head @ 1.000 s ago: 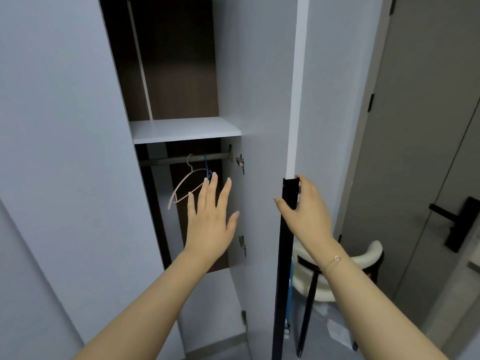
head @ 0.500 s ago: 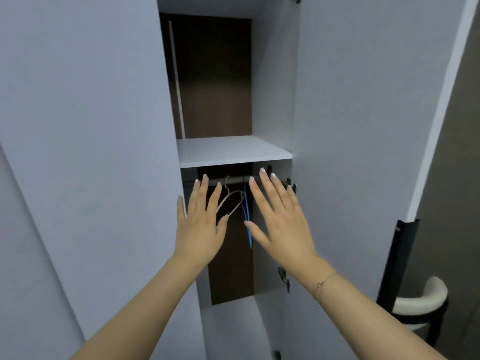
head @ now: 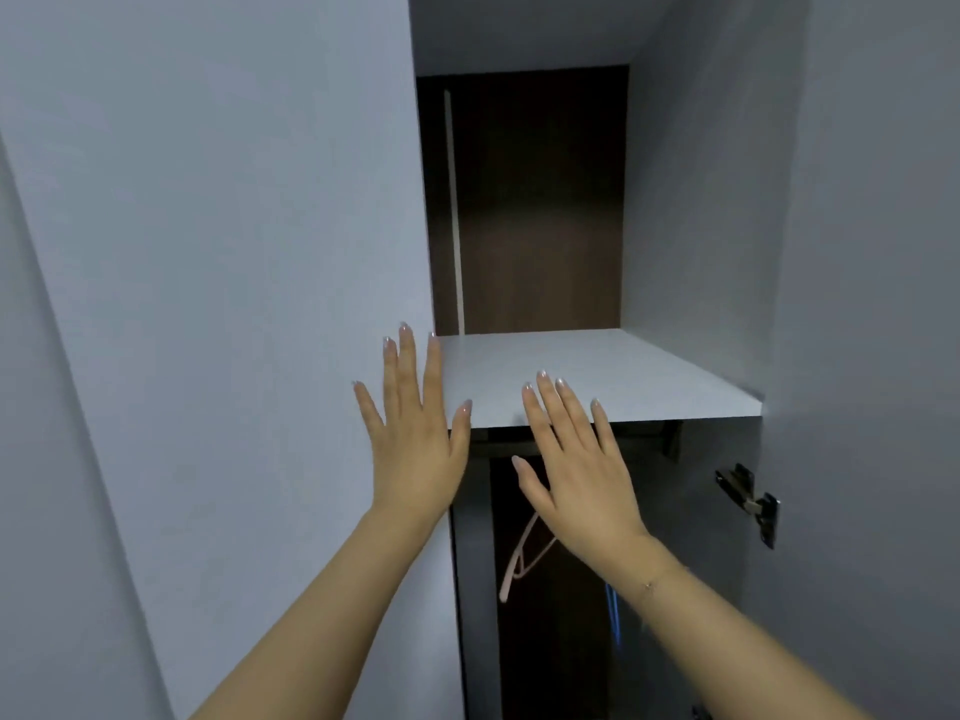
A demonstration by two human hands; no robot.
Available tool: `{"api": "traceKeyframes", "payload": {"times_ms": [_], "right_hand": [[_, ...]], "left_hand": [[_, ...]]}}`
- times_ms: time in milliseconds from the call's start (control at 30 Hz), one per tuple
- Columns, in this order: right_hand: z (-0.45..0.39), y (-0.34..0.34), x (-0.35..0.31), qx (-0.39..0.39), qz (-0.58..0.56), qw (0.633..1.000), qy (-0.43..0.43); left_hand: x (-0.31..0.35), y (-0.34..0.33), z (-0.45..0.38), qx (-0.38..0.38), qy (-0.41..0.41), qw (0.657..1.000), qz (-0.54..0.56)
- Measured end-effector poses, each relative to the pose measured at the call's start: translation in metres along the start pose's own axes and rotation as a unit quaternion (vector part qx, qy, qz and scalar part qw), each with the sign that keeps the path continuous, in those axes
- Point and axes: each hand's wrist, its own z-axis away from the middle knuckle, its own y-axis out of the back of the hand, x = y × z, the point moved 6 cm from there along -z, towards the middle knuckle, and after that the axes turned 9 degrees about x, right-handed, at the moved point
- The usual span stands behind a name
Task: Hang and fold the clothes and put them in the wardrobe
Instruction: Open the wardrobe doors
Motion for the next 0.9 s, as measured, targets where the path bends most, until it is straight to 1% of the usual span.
{"api": "traceKeyframes", "payload": {"times_ms": [67,100,300,400,500,600,667,767,900], "right_hand": [[-0.015,-0.022,0.005,0.013,-0.004,1.0,0.013],[-0.023,-0.032,0.006,0.02,-0.009,1.0,0.016],[-0.049,-0.071,-0.007,0.054,-0.059,0.996,0.039],[-0.049,-0.071,-0.012,0.065,-0.081,0.994,0.026],[-0.043,-0.067,-0.015,0.04,-0.115,0.992,0.021],[-0.033,-0.056,-0.023,0.01,-0.148,0.989,0.02],[-0.024,-0.043,-0.03,0.001,-0.148,0.989,0.017],[-0.008,-0.016,-0.05,0.009,-0.134,0.991,0.024],[0.01,0.024,-0.085,0.045,-0.164,0.985,0.026]], "left_hand": [[-0.013,-0.015,-0.015,0.01,0.054,0.998,-0.021],[-0.018,-0.022,-0.021,0.011,0.066,0.997,-0.038],[-0.023,-0.039,-0.029,0.023,0.085,0.989,-0.122],[-0.018,-0.035,-0.033,0.021,0.086,0.989,-0.121],[-0.014,-0.024,-0.029,0.023,0.092,0.991,-0.096],[-0.009,-0.002,-0.019,0.035,0.093,0.994,-0.04],[-0.008,0.017,-0.009,0.041,0.095,0.995,-0.004],[-0.01,0.049,0.008,0.038,0.087,0.994,0.047],[-0.015,0.104,0.035,0.048,0.075,0.985,0.147]]}}
